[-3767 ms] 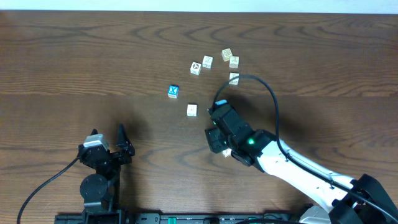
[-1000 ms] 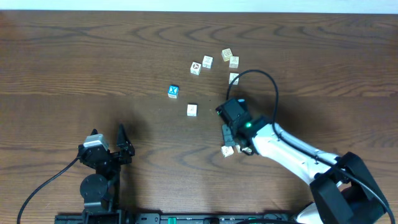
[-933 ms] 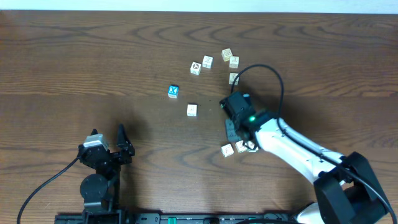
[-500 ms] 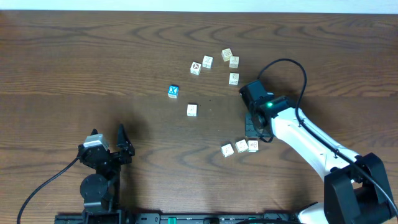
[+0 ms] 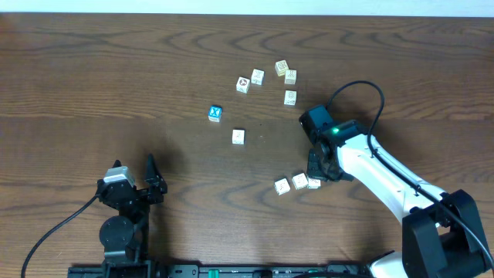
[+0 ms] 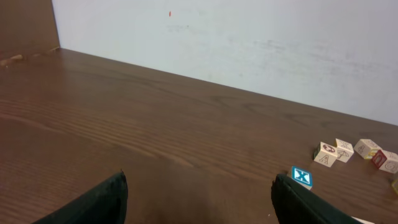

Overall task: Lift 4 blocks
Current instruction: 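Lower the violin block beside the M and 3 blocks and release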

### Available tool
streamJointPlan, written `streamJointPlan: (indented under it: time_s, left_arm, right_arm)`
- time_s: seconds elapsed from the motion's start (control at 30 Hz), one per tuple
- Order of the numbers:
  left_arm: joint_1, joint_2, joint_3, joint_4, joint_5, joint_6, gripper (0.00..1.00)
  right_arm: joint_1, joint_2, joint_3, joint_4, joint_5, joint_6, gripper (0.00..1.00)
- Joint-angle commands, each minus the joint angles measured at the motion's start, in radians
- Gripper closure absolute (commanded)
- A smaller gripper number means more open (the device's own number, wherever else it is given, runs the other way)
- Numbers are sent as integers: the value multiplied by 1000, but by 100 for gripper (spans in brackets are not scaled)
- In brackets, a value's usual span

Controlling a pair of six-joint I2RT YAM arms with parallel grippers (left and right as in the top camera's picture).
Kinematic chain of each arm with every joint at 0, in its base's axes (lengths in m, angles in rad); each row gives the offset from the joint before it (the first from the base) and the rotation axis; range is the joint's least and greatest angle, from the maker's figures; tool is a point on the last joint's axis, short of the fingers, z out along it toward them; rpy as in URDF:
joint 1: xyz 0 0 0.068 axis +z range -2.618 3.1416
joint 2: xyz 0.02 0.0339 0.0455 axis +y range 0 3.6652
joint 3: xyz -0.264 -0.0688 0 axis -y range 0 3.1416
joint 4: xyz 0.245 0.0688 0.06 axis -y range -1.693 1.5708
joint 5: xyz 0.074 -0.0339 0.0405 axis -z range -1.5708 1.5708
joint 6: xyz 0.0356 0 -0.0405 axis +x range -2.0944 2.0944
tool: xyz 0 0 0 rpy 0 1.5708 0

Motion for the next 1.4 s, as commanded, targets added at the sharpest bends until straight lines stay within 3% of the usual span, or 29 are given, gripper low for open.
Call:
streamJointPlan:
  time_s: [0.0,0.23,0.87,1.37]
  left_arm:
    - [-4,-1,-17,-41,-24,2,26]
    - [-4,-1,-17,-41,-24,2,26]
    - [-4,-1,-17,-41,-24,2,26]
    - [-4,-1,-17,-41,-24,2,26]
  right_arm:
    - [0,-17,-42,16,-39,24,99]
    - [0,-17,-135,93,-57,14,99]
    - [0,-17,-137,209,-103,-203,99]
    - [32,-17,-137,241,-161,-246,99]
